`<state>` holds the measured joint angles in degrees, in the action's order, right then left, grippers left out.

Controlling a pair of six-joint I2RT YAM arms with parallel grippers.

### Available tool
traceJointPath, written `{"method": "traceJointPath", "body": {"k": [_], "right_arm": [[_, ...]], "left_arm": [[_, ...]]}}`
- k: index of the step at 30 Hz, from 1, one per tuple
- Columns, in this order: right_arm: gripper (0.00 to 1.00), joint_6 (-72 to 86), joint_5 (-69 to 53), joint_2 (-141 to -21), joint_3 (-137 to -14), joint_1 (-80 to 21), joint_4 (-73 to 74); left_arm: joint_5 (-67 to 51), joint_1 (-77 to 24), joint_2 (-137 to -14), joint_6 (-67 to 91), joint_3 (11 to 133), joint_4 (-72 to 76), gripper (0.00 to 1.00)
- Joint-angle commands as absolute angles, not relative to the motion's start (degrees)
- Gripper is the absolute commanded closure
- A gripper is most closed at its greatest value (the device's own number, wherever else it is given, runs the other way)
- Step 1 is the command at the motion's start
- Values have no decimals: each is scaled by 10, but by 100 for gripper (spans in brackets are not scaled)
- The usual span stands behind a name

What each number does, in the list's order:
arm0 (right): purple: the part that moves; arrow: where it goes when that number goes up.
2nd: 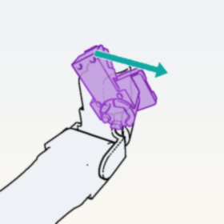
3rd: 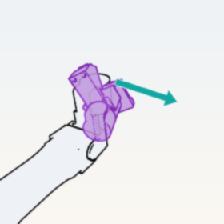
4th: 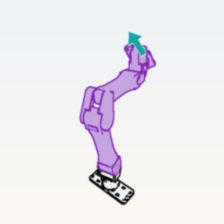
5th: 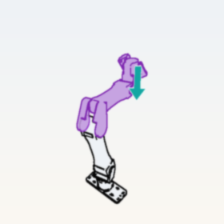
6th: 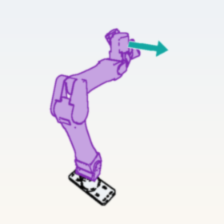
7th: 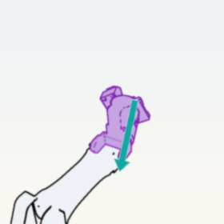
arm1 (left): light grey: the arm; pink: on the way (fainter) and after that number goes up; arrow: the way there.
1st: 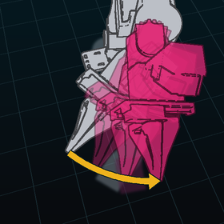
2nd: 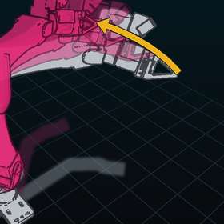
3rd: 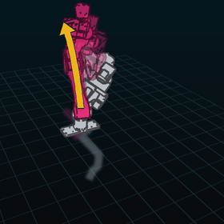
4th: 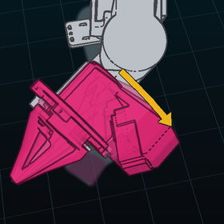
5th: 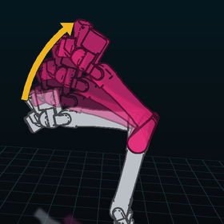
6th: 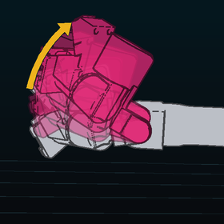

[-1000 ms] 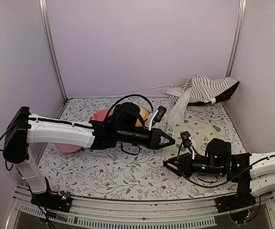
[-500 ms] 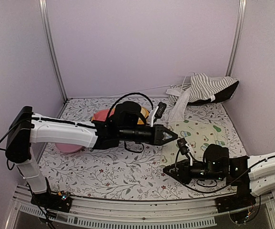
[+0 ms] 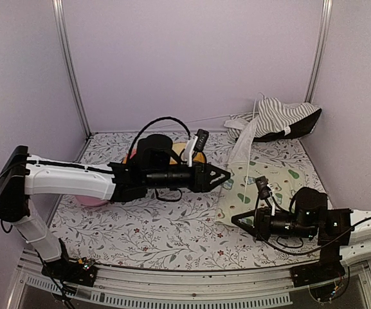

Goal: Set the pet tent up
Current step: Pass from the left arm to the right, then pass from the right arm to the left

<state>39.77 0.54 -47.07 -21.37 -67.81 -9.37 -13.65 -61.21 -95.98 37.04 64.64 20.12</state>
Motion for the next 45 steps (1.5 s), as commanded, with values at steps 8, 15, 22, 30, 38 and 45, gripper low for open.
{"method": "traceJointPath", "body": {"k": [8,15,22,30,38,45], "right_arm": [[100,370,-52,-445,-271,-645,-75],[100,375,-83,-437,-284,-642,-84],[100,397,-62,-425,-289,-637,-68],[100,358,-70,-447,-326,-584,-8],[100,321,-110,-502,-369,-517,21],[100,312,-107,-512,-368,-517,22]], "left_arm": [[-88,-530,-1009,289,673,350,45],[-103,-524,-1244,264,889,411,44],[-134,-514,-1433,339,1106,402,40],[-183,-486,-1261,341,817,504,42],[-241,-486,-1169,333,702,532,47],[-225,-495,-1142,313,707,482,45]]}}
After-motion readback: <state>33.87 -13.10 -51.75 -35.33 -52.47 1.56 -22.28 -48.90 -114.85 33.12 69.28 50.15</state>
